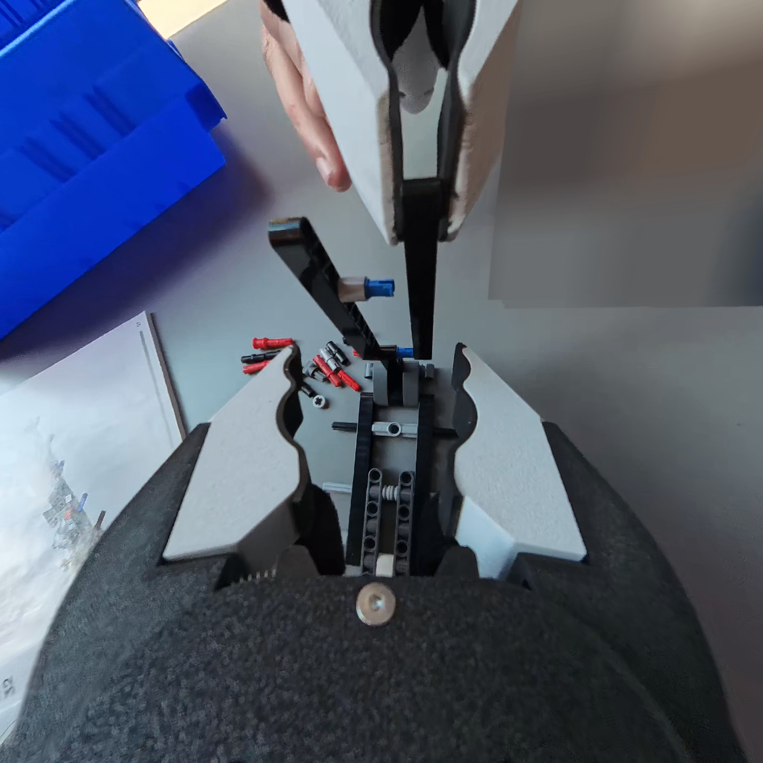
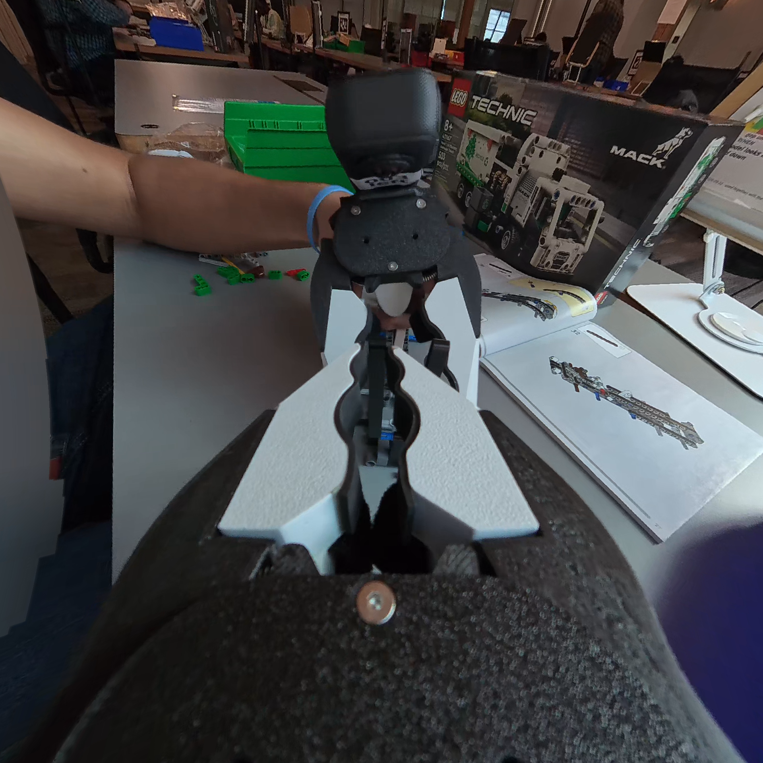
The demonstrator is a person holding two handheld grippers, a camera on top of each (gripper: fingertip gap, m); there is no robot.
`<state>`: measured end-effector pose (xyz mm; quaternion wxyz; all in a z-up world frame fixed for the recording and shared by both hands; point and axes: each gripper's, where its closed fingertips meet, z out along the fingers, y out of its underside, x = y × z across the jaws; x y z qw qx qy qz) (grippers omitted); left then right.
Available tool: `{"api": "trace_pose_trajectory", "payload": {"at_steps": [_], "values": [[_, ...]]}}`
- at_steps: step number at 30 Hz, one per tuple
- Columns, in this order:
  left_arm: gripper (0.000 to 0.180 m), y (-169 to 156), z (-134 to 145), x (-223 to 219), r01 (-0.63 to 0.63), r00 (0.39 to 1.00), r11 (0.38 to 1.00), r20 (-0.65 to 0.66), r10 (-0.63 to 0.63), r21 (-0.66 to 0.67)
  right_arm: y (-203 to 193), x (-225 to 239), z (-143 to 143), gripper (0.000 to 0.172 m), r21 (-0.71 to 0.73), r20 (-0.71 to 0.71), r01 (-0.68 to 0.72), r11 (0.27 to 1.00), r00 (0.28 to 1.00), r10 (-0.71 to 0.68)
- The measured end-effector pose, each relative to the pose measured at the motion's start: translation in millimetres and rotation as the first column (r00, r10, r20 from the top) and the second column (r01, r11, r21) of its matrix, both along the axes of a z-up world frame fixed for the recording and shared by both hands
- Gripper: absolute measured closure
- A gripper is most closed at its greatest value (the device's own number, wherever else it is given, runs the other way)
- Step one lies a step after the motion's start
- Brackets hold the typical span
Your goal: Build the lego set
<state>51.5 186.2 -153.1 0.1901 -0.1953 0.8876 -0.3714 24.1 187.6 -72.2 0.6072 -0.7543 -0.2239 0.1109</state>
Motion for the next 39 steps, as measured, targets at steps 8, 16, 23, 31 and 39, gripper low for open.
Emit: {"api": "trace_pose_trajectory", "payload": {"at_steps": [8, 16, 23, 31, 39], "values": [[0.126, -3.3, -1.4, -0.6, 0.007, 1.000, 0.996, 0.021, -0.009, 0.086, 0.5, -0.5, -2.9, 0.166, 0.001, 0.011, -0.012, 1.000, 1.000, 0.012], [0.139, -1.8, -1.7, -1.7, 0.024, 0.999, 0.997, 0.023, -0.025, 0.073, 1.8, -0.2, -5.8, 0.165, -0.011, 0.014, -0.018, 1.000, 1.000, 0.018], [0.141, -1.5, -1.3, -1.3, 0.029, 0.999, 0.996, 0.035, -0.032, 0.080, 2.5, 2.0, -5.7, 0.165, -0.002, 0.018, -0.017, 1.000, 1.000, 0.017], [0.143, -0.1, -1.4, -3.5, 0.040, 0.999, 0.997, 0.019, -0.042, 0.065, 2.8, 1.6, -5.5, 0.165, 0.029, 0.053, -0.033, 0.999, 0.998, 0.031], [0.140, 4.9, -0.7, -3.1, 0.046, 0.998, 0.994, 0.048, -0.050, 0.098, 1.9, 2.5, -4.8, 0.165, -0.003, 0.033, -0.029, 1.000, 0.999, 0.029]]}}
